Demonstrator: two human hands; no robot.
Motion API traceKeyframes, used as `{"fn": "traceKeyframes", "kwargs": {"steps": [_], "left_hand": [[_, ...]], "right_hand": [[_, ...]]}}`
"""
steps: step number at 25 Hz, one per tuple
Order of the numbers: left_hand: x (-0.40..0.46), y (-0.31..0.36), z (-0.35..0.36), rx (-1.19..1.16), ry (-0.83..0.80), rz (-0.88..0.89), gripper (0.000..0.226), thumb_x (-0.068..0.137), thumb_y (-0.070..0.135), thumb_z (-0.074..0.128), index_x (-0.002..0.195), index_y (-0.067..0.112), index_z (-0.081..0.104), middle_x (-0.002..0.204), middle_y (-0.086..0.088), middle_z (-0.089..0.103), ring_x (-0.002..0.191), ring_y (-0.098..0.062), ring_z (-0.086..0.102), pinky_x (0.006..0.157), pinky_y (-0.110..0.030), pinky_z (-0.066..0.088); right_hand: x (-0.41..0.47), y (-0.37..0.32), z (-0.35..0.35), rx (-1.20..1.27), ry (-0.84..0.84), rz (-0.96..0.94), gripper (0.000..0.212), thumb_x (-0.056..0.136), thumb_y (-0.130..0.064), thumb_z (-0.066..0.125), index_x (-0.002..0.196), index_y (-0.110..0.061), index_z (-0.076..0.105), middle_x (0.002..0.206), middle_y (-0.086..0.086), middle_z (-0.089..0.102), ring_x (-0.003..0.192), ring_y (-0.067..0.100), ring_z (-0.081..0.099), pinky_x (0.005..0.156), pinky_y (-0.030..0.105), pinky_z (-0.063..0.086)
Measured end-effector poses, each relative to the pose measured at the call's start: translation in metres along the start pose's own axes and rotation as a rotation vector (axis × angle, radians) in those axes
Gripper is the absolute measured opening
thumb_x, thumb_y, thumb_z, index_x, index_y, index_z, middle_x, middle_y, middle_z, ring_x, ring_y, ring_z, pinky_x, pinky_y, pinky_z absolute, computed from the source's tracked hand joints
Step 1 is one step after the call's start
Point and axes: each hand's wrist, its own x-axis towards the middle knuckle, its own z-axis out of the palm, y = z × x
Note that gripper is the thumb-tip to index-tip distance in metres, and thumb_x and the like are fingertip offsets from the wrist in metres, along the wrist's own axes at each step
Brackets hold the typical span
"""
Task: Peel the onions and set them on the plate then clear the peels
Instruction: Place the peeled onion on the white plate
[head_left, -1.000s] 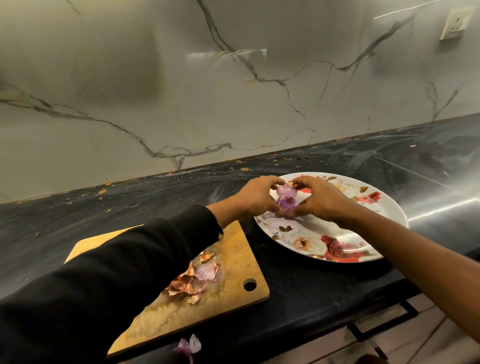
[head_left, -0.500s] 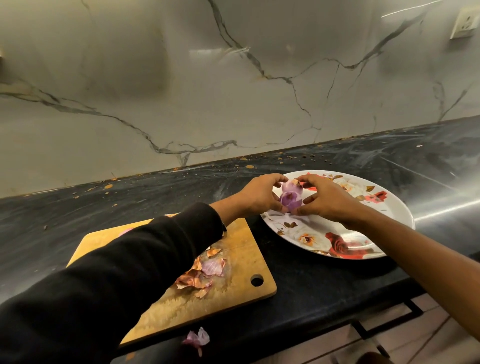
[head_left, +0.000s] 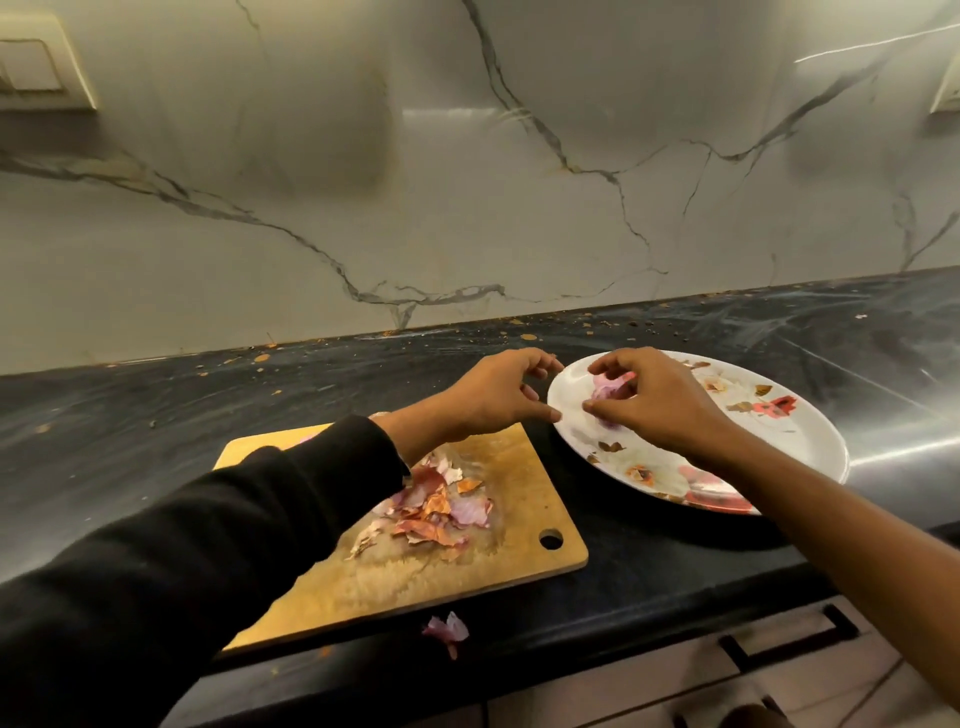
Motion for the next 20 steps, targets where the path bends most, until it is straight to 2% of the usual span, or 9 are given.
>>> {"fn": "traceKeyframes", "kwargs": {"steps": [3, 5, 8, 11, 13, 15, 17, 20], "left_hand": [[-0.026, -0.012, -0.016, 0.022, 0.044, -0.004, 0.056, 0.083, 0.025, 0.079, 0.133, 0.025, 0.054, 0.129, 0.002, 0.057, 0.103, -0.01, 0.062, 0.091, -0.032, 0.056], [-0.046, -0.021, -0.029, 0.037, 0.073, -0.018, 0.053, 0.083, 0.026, 0.078, 0.131, 0.026, 0.056, 0.126, 0.003, 0.059, 0.104, -0.009, 0.062, 0.093, -0.033, 0.055], [-0.075, -0.036, -0.048, 0.046, 0.123, -0.042, 0.049, 0.083, 0.025, 0.078, 0.128, 0.025, 0.059, 0.123, 0.005, 0.061, 0.105, -0.008, 0.061, 0.094, -0.033, 0.054], [-0.101, -0.048, -0.063, 0.008, 0.185, -0.054, 0.043, 0.085, 0.02, 0.076, 0.125, 0.024, 0.061, 0.118, 0.005, 0.063, 0.105, -0.01, 0.063, 0.085, -0.033, 0.059], [-0.113, -0.053, -0.069, -0.061, 0.224, -0.059, 0.036, 0.087, 0.013, 0.073, 0.121, 0.02, 0.063, 0.111, 0.001, 0.067, 0.098, -0.016, 0.068, 0.076, -0.034, 0.062], [-0.121, -0.058, -0.071, -0.139, 0.242, -0.066, 0.033, 0.09, 0.006, 0.069, 0.12, 0.016, 0.063, 0.105, -0.003, 0.069, 0.09, -0.023, 0.071, 0.074, -0.034, 0.062], [-0.125, -0.063, -0.072, -0.207, 0.268, -0.063, 0.033, 0.093, 0.002, 0.064, 0.123, 0.013, 0.06, 0.106, -0.005, 0.069, 0.092, -0.023, 0.071, 0.079, -0.037, 0.061], [-0.125, -0.068, -0.072, -0.259, 0.313, -0.057, 0.034, 0.095, -0.001, 0.059, 0.126, 0.013, 0.058, 0.112, -0.005, 0.068, 0.103, -0.016, 0.069, 0.089, -0.036, 0.059]], "right_hand": [[0.0, -0.03, 0.015, -0.035, -0.101, -0.077, 0.041, 0.086, -0.034, 0.076, 0.124, -0.024, 0.064, 0.126, 0.001, 0.06, 0.086, 0.005, 0.06, 0.06, 0.012, 0.042], [0.001, -0.051, 0.029, -0.035, -0.153, -0.126, 0.043, 0.087, -0.034, 0.075, 0.127, -0.024, 0.062, 0.129, 0.001, 0.059, 0.091, 0.008, 0.06, 0.063, 0.01, 0.04], [0.001, -0.08, 0.05, -0.005, -0.2, -0.185, 0.045, 0.087, -0.032, 0.075, 0.129, -0.024, 0.061, 0.129, 0.001, 0.058, 0.091, 0.008, 0.06, 0.07, 0.013, 0.046], [0.001, -0.1, 0.071, 0.019, -0.226, -0.235, 0.044, 0.089, -0.032, 0.074, 0.129, -0.024, 0.061, 0.127, 0.0, 0.058, 0.089, 0.007, 0.061, 0.069, 0.013, 0.045], [0.0, -0.112, 0.082, 0.04, -0.227, -0.259, 0.044, 0.089, -0.032, 0.073, 0.13, -0.022, 0.061, 0.124, 0.0, 0.058, 0.089, 0.008, 0.06, 0.067, 0.014, 0.043], [0.0, -0.121, 0.092, 0.051, -0.226, -0.282, 0.045, 0.089, -0.032, 0.073, 0.131, -0.02, 0.061, 0.122, 0.001, 0.058, 0.094, 0.012, 0.06, 0.071, 0.019, 0.044], [0.001, -0.127, 0.1, 0.066, -0.22, -0.284, 0.042, 0.09, -0.031, 0.071, 0.129, -0.02, 0.06, 0.124, 0.002, 0.059, 0.104, 0.016, 0.06, 0.079, 0.024, 0.044], [0.003, -0.129, 0.113, 0.158, -0.243, -0.242, 0.036, 0.09, -0.029, 0.072, 0.121, -0.02, 0.057, 0.122, -0.001, 0.063, 0.113, 0.016, 0.06, 0.084, 0.027, 0.049]]}}
